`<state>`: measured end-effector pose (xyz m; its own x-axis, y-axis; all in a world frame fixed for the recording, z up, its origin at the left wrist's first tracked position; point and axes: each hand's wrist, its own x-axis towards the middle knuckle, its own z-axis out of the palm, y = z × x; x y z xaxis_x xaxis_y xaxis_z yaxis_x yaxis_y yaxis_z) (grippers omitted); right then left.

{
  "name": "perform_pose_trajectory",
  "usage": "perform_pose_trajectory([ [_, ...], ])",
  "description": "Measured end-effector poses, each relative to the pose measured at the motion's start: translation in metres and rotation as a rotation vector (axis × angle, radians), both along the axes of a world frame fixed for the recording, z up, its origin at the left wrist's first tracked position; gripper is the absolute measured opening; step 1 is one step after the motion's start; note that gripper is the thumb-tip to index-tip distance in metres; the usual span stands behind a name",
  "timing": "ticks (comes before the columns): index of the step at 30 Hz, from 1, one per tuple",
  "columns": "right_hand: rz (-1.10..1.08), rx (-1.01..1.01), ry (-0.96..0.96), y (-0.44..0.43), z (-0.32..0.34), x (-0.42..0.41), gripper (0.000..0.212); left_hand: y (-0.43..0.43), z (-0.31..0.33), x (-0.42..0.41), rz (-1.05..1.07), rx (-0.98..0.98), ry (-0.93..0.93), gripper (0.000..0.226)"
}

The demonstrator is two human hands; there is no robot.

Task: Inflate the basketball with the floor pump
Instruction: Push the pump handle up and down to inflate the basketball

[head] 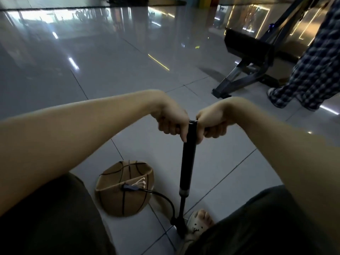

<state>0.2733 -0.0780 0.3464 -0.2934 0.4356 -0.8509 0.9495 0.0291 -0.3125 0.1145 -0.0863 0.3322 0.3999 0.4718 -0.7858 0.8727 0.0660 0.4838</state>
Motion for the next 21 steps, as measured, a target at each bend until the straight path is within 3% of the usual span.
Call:
perform_pose_trajectory([
  [7, 0.002, -0.097, -0.114, -0.027, -0.124, 0.007, 0.04, -0.022, -0.118, 0.018, -0.068, -0.119, 0.079, 0.041],
  [13, 0.008, -0.126, -0.111, -0.053, -0.188, 0.013, 0.011, -0.052, -0.187, 0.027, -0.057, -0.094, 0.1, 0.025],
  [16, 0.049, -0.095, -0.122, -0.064, -0.189, 0.009, 0.01, -0.063, -0.187, 0.028, -0.037, -0.073, 0.102, 0.026],
  [21, 0.086, -0.089, -0.154, -0.048, -0.129, 0.007, 0.024, -0.051, -0.12, 0.025, -0.061, -0.089, 0.12, 0.033],
])
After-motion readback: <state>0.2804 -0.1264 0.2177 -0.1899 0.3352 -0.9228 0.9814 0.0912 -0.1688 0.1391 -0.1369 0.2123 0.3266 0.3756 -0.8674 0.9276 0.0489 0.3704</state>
